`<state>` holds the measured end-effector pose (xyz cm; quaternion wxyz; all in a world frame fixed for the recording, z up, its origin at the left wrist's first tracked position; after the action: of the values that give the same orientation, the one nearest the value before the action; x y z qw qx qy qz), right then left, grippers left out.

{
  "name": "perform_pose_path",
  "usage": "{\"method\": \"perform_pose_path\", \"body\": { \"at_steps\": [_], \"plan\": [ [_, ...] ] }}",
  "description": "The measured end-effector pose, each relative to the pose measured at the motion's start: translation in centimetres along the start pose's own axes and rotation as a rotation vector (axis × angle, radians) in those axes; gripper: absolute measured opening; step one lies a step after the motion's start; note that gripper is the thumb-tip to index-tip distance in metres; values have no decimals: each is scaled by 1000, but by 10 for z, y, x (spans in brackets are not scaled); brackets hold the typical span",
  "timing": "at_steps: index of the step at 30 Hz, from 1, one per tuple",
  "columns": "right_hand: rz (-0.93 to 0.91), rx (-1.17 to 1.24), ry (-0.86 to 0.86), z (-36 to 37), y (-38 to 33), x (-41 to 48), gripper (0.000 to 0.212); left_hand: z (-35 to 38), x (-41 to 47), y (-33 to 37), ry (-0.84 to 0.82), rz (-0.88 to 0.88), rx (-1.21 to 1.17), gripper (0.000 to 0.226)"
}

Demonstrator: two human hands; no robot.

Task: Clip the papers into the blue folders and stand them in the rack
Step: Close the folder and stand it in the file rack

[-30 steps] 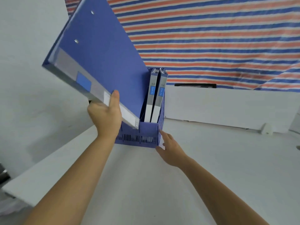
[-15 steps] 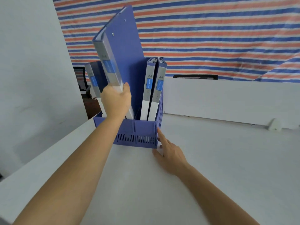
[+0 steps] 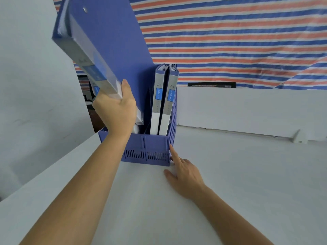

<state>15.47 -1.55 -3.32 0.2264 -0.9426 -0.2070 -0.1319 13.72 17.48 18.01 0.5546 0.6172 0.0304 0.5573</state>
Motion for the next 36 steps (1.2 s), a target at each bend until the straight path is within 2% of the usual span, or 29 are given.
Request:
{"method": "perform_pose_path", "body": {
  "at_steps": [7, 10, 17, 21, 24, 26, 29, 32, 34, 36],
  "plan": [
    [-3, 6, 2, 0, 0, -2, 83, -20, -10, 7, 68, 100, -53, 39],
    [6, -7, 3, 2, 2, -1, 84, -12, -4, 7, 35, 96, 44, 36],
    [2, -4, 4, 2, 3, -2, 85, 33, -2, -45, -265, -126, 241, 10],
    [3, 1, 9, 2, 3, -2, 84, 57, -2, -76, -523, -313, 381, 32],
    [3, 1, 9, 1, 2, -3, 83, 62, -12, -106, -736, -504, 525, 30],
    [2, 2, 5, 0, 2, -3, 82, 57, -20, -117, -784, -551, 500, 30],
    [5, 1, 2, 1, 2, -2, 81, 48, -32, -107, -748, -437, 379, 28],
    [24, 22, -8, 1, 2, -3, 77, 22, -52, -90, -510, -216, 314, 15],
    [56, 63, -4, -1, 5, -6, 71, 4, -78, -89, -388, -124, 307, 32],
    [121, 163, 28, -4, 12, -11, 62, -4, -106, -96, -408, -11, 429, 44]
  ]
}}
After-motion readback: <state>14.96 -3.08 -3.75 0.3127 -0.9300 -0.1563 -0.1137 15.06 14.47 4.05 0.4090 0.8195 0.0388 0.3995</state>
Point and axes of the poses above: each hand's wrist, its own x-axis towards the middle knuckle, its own z-axis out of the palm, y = z × x, the point moved 6 cm from there along x, towards the middle knuckle, and after that the axes turned 5 degrees about -z, right-handed, at the moved point
